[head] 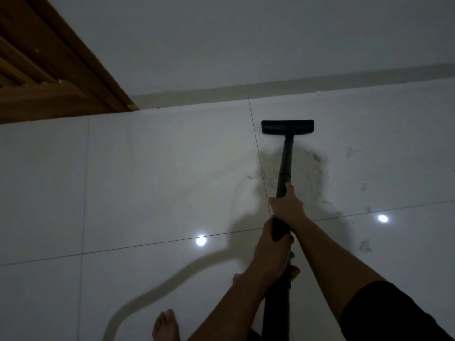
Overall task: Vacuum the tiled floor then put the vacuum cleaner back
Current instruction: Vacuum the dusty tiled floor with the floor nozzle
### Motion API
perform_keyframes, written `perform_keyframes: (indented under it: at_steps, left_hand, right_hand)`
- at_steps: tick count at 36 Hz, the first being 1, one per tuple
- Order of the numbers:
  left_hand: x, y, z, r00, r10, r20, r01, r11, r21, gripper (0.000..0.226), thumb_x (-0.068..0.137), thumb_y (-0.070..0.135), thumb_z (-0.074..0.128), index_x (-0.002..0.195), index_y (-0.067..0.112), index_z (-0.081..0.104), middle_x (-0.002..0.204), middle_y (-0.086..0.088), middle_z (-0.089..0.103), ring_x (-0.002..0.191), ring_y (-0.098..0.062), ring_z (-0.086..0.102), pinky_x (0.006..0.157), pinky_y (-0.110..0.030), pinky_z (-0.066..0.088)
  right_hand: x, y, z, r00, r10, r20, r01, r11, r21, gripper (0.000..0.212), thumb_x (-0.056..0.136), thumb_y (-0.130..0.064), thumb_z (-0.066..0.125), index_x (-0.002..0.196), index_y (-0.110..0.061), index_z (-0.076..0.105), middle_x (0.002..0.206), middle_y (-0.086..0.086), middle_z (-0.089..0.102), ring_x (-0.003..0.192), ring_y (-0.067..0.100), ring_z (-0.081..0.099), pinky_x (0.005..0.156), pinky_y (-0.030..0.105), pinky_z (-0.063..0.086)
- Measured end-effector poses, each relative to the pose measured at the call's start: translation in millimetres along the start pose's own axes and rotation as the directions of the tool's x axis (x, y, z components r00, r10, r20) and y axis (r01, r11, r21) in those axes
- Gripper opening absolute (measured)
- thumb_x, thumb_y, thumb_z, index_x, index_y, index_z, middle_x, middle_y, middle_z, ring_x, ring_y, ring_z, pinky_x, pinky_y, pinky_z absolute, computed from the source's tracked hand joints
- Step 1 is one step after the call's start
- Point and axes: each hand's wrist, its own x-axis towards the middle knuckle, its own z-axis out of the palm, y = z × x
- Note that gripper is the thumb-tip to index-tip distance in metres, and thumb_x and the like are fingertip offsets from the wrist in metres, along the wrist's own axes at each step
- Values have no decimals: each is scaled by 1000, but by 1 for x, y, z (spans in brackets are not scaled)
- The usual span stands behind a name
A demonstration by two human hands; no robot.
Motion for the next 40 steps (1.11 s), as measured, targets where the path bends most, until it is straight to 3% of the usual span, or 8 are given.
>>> perform_keyframes:
  at_steps: [17,23,29,40]
  left_hand:
    - [-44,-55,-24,999,24,-27,-22,997,72,46,94,22,47,138,32,37,81,-7,55,60,-15,54,46,-24,48]
    - [-74,-77,-44,995,92,-35,-88,990,108,46,96,19,45,140,26,36,67,-8,51,44,-13,51,42,-21,46]
    - [-102,-92,-49,995,97,-19,-95,992,79,45,97,14,42,141,24,35,74,-7,51,53,-13,48,35,-12,39]
    - [-135,-131,-37,998,21,-57,-21,1000,2,41,95,15,45,135,21,39,74,-7,48,51,-15,47,38,-19,43]
  right_hand:
    - [-56,33,38,1000,16,12,-16,1000,16,75,94,-14,48,154,-19,4,134,22,48,85,24,50,72,29,40]
    - [-87,38,62,1000,-8,15,8,1000,4,75,94,-14,49,154,-18,3,138,21,46,86,23,48,73,28,40]
    - [-110,50,76,1000,5,-7,-6,999,-44,74,95,-15,48,154,-18,2,138,22,45,113,34,56,75,29,40]
    - [-143,91,87,999,37,21,-35,996,-84,75,94,-15,48,154,-18,4,134,24,47,109,34,57,74,29,42]
